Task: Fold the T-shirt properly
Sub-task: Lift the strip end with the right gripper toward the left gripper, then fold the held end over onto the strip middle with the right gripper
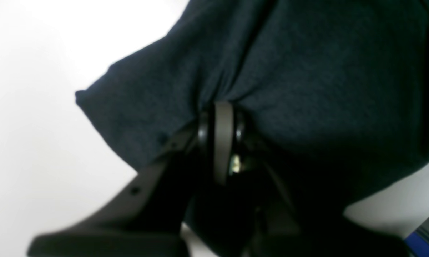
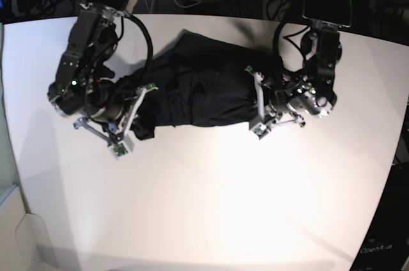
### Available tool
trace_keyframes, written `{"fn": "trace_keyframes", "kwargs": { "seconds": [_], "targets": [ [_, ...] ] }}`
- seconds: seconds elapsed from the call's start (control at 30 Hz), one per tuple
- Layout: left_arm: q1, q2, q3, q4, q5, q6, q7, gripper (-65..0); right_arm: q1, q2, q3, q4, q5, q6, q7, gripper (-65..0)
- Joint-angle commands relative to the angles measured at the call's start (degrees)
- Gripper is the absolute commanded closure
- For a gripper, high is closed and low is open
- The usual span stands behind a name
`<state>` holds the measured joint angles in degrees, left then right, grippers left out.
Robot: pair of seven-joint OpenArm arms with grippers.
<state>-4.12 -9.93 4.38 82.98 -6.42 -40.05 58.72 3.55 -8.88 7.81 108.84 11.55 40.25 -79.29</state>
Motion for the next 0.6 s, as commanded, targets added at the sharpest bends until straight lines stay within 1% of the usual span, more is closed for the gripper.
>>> {"fn": "trace_keyframes", "kwargs": {
  "seconds": [0.0,0.1,0.23,0.47,0.57],
  "targets": [
    [0.7,0.3,0.4,-0.6,2.1,0.1,3.2,-1.6,1.5,-0.1,-0.4,0.9,3.1,-0.2,0.4,-0.6],
    [0.8,0.4,0.4,-0.6,2.1,0.1,3.0,-1.6,2.5,-0.1,-0.4,0.9,9.4,-0.2,-0.7,-0.7],
    [0.8,0.6,0.4,-0.6,2.1,0.1,3.3,-1.6,2.8,-0.1,-0.5,0.7,19.3,-0.2,-0.7,-0.7],
    [0.8,0.6,0.3,0.7,1.6,0.1,3.3,-1.6,1.2,-0.1,-0.5,-2.9,25.4,-0.2,-0.7,-0.7],
    [0.8,1.8,0.3,2.3,2.1,0.1,3.4,-1.6,0.6,-0.1,-0.5,-3.5,26.7,-0.2,-0.6,-0.7]
  ]
}}
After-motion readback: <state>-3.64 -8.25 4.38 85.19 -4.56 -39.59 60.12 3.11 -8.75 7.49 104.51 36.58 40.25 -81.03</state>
